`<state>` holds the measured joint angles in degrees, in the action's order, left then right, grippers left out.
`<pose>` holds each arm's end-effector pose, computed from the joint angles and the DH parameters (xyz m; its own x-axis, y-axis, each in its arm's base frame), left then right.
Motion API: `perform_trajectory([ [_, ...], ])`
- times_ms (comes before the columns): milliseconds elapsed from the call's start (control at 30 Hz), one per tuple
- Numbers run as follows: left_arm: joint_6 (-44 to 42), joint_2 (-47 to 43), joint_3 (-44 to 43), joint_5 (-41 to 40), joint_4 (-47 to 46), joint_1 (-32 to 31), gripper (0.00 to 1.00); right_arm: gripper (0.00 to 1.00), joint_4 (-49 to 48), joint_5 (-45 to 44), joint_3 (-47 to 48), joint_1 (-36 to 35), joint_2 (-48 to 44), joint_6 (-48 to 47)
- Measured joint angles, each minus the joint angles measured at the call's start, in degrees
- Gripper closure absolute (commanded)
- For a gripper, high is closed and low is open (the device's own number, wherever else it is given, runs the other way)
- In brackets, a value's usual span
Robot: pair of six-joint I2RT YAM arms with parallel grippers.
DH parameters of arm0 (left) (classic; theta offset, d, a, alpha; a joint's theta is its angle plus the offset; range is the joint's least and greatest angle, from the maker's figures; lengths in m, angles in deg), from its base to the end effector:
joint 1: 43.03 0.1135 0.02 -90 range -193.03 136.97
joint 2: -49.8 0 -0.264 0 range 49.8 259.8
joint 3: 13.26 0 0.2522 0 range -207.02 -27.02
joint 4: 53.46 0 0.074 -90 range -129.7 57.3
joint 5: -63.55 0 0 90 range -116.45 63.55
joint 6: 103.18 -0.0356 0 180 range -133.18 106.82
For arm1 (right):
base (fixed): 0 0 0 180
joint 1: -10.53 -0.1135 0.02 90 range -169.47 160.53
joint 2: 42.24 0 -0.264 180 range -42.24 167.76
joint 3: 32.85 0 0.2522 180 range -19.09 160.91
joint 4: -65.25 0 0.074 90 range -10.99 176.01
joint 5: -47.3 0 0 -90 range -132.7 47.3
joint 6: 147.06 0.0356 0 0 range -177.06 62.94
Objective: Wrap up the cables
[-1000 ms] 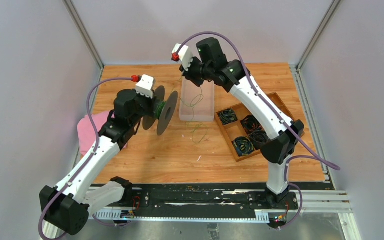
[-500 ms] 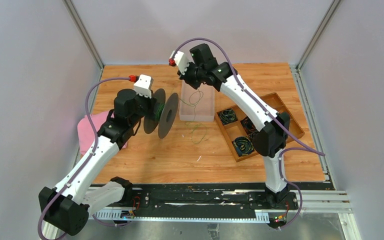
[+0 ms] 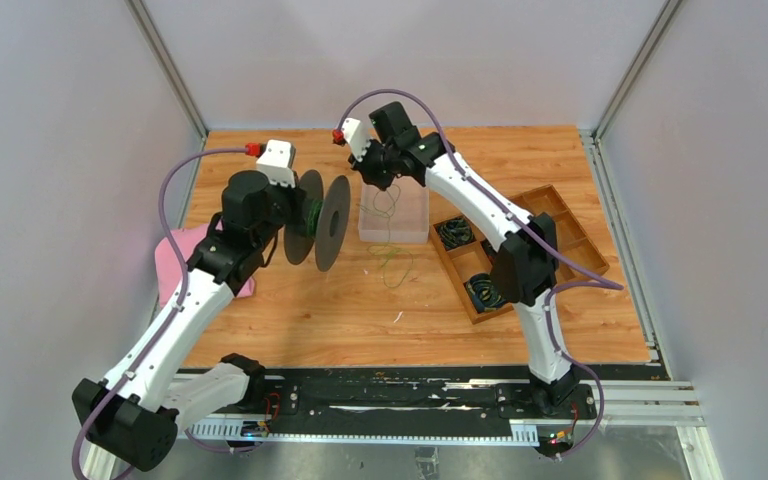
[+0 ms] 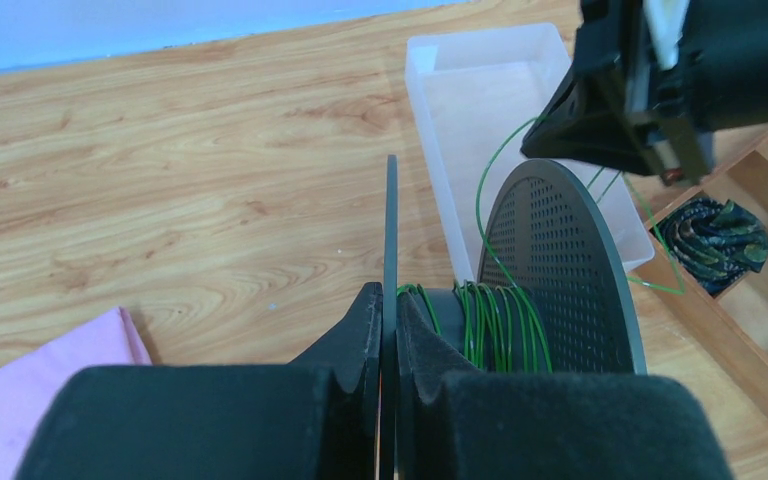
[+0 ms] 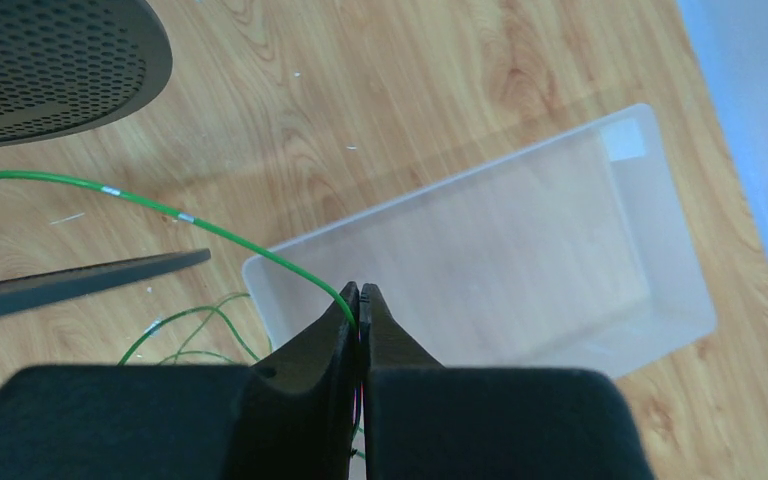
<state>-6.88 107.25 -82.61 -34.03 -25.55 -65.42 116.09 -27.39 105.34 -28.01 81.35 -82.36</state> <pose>0.2143 -0.0832 0.3579 -0.2820 -0.0015 -0.9594 0.2308 0.9705 -0.0693 0.3833 0.3173 0.3329 -0.0900 -0.5987 -0.7959 -0.8915 0.4047 -0.2036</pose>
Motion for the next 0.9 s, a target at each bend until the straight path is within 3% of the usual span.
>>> perform_trajectory([
  [900, 6.38, -0.57, -9.81, -1.57, 8.85, 1.4, 1.0, 0.82, -5.77, 11.98, -14.51, 0.81, 1.46, 6.99],
])
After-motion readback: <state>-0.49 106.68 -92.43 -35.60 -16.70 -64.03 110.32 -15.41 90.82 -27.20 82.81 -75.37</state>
